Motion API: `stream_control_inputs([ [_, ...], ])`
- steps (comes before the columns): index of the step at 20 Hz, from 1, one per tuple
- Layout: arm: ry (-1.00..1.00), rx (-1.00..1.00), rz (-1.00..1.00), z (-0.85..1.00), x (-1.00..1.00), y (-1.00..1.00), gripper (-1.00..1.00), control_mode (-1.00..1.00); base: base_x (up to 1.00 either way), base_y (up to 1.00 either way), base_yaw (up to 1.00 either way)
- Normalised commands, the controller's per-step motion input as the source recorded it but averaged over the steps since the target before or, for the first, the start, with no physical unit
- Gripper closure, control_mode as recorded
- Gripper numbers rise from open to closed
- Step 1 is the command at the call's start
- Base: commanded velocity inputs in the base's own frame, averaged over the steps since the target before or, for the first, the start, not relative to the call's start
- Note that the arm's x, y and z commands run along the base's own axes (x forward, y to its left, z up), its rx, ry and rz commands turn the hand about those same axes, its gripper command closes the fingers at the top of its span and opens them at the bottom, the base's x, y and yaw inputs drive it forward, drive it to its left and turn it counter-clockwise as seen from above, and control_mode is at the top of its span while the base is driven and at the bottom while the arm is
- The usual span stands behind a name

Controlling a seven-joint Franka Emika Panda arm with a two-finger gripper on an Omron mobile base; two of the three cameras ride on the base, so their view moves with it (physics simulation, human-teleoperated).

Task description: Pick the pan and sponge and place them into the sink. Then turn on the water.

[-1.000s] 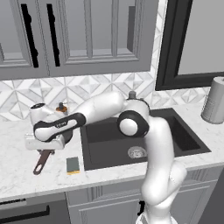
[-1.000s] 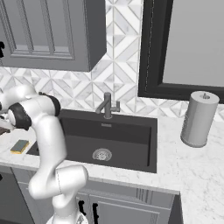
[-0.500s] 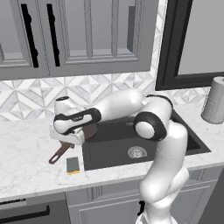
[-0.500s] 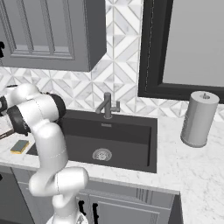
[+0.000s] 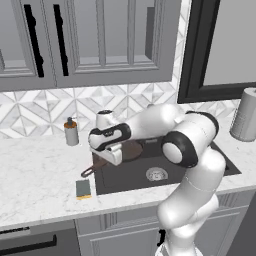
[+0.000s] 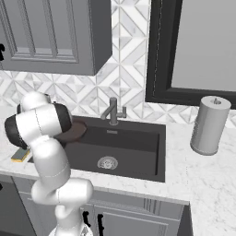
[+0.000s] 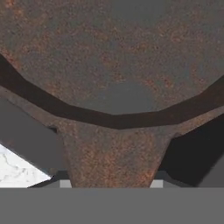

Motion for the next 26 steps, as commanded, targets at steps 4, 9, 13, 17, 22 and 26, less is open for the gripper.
stream_control_inputs([
  [4, 0.0, -0.09, -0.26, -0.37, 0.41, -1.0, 1.0, -1.0, 0.0, 0.0, 0.0],
  [9, 0.01, -0.07, -0.25, -0.3, 0.46, -0.97, 1.0, -1.0, 0.0, 0.0, 0.0],
  [13, 0.04, 0.0, -0.22, -0.14, 0.37, -0.82, 1.0, -1.0, 0.0, 0.0, 0.0],
  [17, 0.0, 0.0, -0.14, -0.37, 0.07, -0.3, 1.0, -1.0, 0.0, 0.0, 0.0],
  [22, 0.0, 0.0, -0.1, -0.49, 0.0, 0.0, 1.0, -1.0, 0.0, 0.0, 0.0],
  [26, 0.0, 0.0, -0.1, -0.45, 0.11, 0.0, 1.0, -1.0, 0.0, 0.0, 0.0],
])
